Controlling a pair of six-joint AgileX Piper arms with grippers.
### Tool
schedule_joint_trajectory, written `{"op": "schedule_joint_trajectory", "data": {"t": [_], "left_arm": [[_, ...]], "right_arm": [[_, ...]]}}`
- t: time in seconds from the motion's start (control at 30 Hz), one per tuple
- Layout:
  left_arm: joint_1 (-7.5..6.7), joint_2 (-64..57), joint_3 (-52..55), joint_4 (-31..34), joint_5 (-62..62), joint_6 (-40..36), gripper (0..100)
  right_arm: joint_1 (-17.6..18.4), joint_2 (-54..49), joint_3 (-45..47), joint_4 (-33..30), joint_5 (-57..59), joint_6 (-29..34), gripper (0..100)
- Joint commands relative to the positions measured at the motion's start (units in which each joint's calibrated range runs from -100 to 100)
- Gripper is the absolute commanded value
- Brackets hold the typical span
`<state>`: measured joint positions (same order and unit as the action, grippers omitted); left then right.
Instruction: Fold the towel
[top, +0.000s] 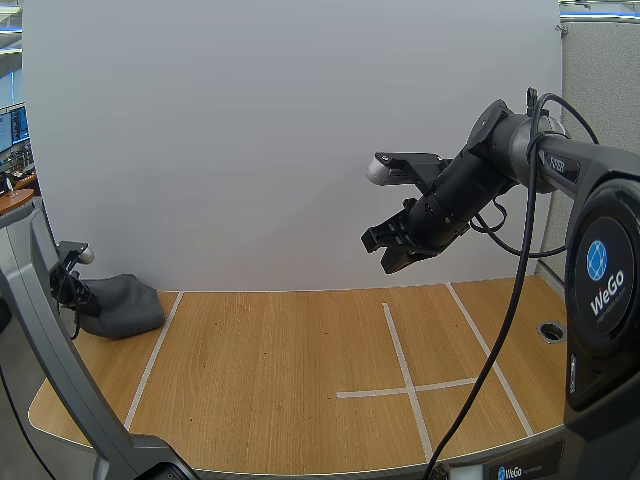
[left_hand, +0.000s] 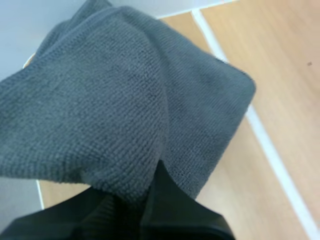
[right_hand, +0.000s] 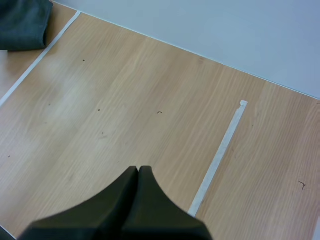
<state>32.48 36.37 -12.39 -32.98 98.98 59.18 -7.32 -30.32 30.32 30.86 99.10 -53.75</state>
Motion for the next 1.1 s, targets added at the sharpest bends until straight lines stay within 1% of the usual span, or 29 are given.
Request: {"op": "schedule_joint_trajectory", "data": {"t": [0.0,0.13,0.3,0.43,0.6,0.7,0.8,1.07], "left_arm": [[-0.11,-9.15,10.68,-4.89,1.02,4.67,0],[-0.11,-10.30,14.06,-2.99,1.02,7.58,0],[-0.11,-10.30,14.35,-0.14,1.02,12.01,0],[-1.03,-9.92,13.26,1.74,1.02,13.69,0],[-1.82,-7.05,8.34,2.00,1.02,13.69,0],[-1.82,-4.86,3.82,2.68,1.02,13.24,0],[-1.82,-2.50,-0.73,5.00,1.02,12.50,0],[-1.82,0.73,-4.83,5.86,1.02,12.49,0]], "right_arm": [[-0.31,-0.99,0.09,0.57,-2.92,-1.37,0],[-0.31,-0.99,0.09,0.57,-2.92,-2.57,0],[-0.31,-0.99,0.09,0.57,-3.09,-2.56,0],[-0.31,-0.99,0.09,0.57,-3.28,-2.56,0],[-0.31,-0.99,0.09,0.57,-1.78,-2.15,0],[-0.31,-0.99,0.09,0.57,-0.18,-2.15,0],[-0.31,-0.99,0.09,0.57,-0.17,-1.00,0],[-0.31,-0.99,0.09,0.57,-0.17,-0.73,0]]}}
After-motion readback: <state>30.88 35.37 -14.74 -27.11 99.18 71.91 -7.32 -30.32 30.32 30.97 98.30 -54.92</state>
